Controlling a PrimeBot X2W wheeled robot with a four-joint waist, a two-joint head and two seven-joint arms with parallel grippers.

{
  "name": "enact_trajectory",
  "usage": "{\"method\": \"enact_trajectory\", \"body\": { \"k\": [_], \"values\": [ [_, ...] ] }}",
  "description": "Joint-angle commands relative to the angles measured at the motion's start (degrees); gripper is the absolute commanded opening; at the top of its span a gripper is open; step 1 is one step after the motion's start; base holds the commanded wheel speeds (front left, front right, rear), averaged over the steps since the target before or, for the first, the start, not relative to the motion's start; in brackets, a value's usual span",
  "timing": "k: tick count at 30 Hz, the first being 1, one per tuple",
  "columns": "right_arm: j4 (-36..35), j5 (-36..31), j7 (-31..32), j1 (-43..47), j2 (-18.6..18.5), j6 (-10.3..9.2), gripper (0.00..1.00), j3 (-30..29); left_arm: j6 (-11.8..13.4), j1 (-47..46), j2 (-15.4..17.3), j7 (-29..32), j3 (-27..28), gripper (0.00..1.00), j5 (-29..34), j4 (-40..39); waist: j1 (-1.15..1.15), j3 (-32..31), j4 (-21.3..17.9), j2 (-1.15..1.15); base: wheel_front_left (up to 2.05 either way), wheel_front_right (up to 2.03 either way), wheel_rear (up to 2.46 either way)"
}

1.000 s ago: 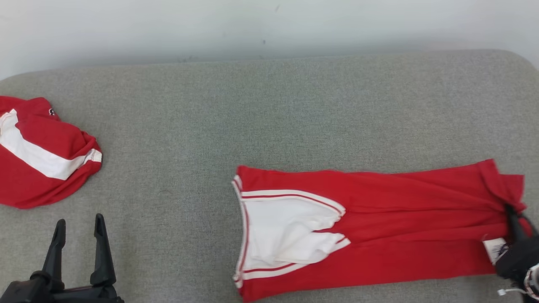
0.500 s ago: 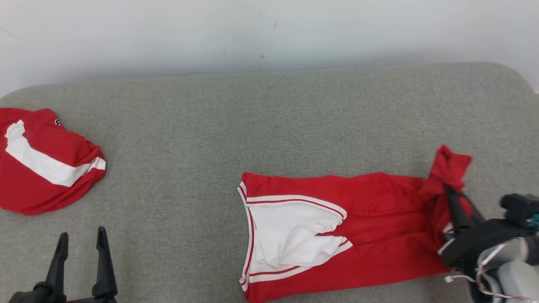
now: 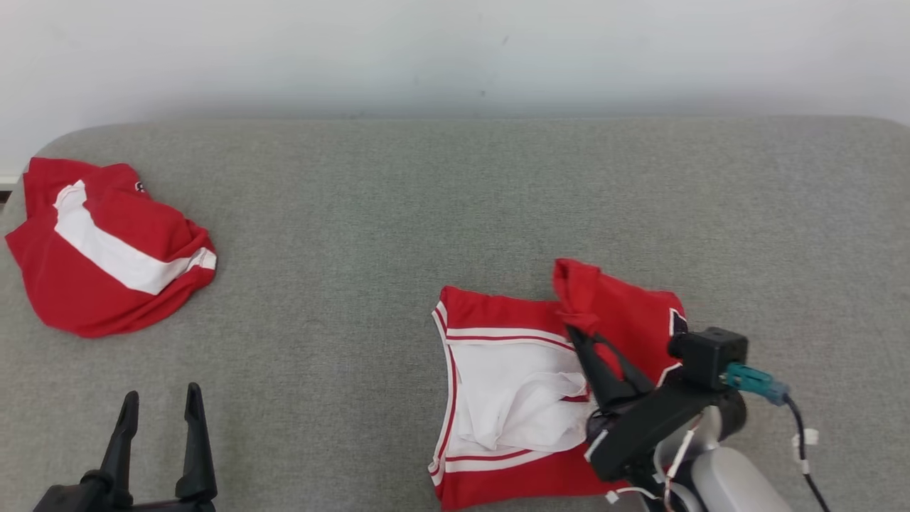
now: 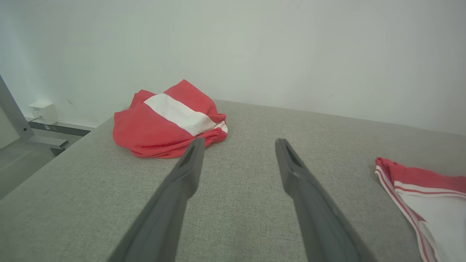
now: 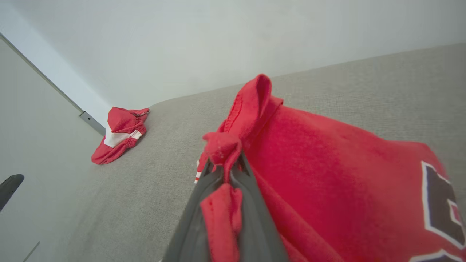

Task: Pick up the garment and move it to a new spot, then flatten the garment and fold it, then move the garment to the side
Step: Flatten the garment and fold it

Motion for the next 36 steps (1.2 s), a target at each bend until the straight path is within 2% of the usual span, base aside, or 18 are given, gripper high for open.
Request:
{"method": "enact_trajectory", "body": {
  "k": [1, 13, 14, 15, 19, 22, 29, 36],
  "values": [
    [0.0, -0.1, -0.1, -0.4, 0.5, -0.16, 0.00, 0.4, 0.1, -0.6, 0.0, 0.0, -0.1, 1.00, -0.1, 0.1, 0.00, 0.2, 0.6, 0.00, 0.00, 0.00, 0.00],
    [6.5, 1.3, -2.8, -2.6, 3.9, -0.15, 0.00, 7.3, 0.1, -1.6, 0.0, 0.0, -0.6, 1.00, -0.8, 1.3, 0.00, 0.6, 2.7, 0.00, 0.00, 0.00, 0.00],
    [7.2, 1.0, -3.2, -2.9, 4.0, -0.15, 0.35, 7.5, 0.3, -1.6, 0.0, 0.0, -0.6, 1.00, -0.8, 1.4, 0.00, 0.6, 2.7, 0.00, 0.00, 0.00, 0.00],
    [8.1, 0.9, -3.6, -3.2, 4.1, -0.15, 1.00, 7.7, 0.3, -1.6, 0.0, 0.0, -0.7, 1.00, -0.8, 1.5, 0.00, 0.6, 2.7, 0.00, 0.00, 0.00, 0.00],
    [9.5, 0.3, -6.2, -4.1, 3.9, -0.15, 1.00, 7.4, 0.2, -1.3, 0.0, 0.0, -0.3, 1.00, -0.9, 1.6, 0.00, 0.3, 2.2, 0.00, 0.00, 0.00, 0.00],
    [8.7, 0.2, -9.4, -4.4, 2.3, -0.16, 1.00, 6.1, 0.2, -1.1, 0.0, 0.0, -0.1, 1.00, -0.6, 1.6, 0.00, -0.2, 1.6, 0.00, 0.00, 0.00, 0.00],
    [6.5, -2.6, -15.1, -2.1, -2.9, -0.16, 1.00, -1.0, 0.2, -1.2, 0.0, 0.0, -0.1, 1.00, 0.0, 1.4, 0.00, -1.4, -0.2, 0.00, 0.00, 0.00, 0.00],
    [1.1, -8.2, -16.6, 3.9, -4.6, -0.16, 1.00, -9.7, 0.3, -0.9, 0.0, 0.0, -0.3, 1.00, 0.5, 1.1, 0.00, -2.8, -1.8, 0.00, 0.00, 0.00, 0.00]
  ]
}}
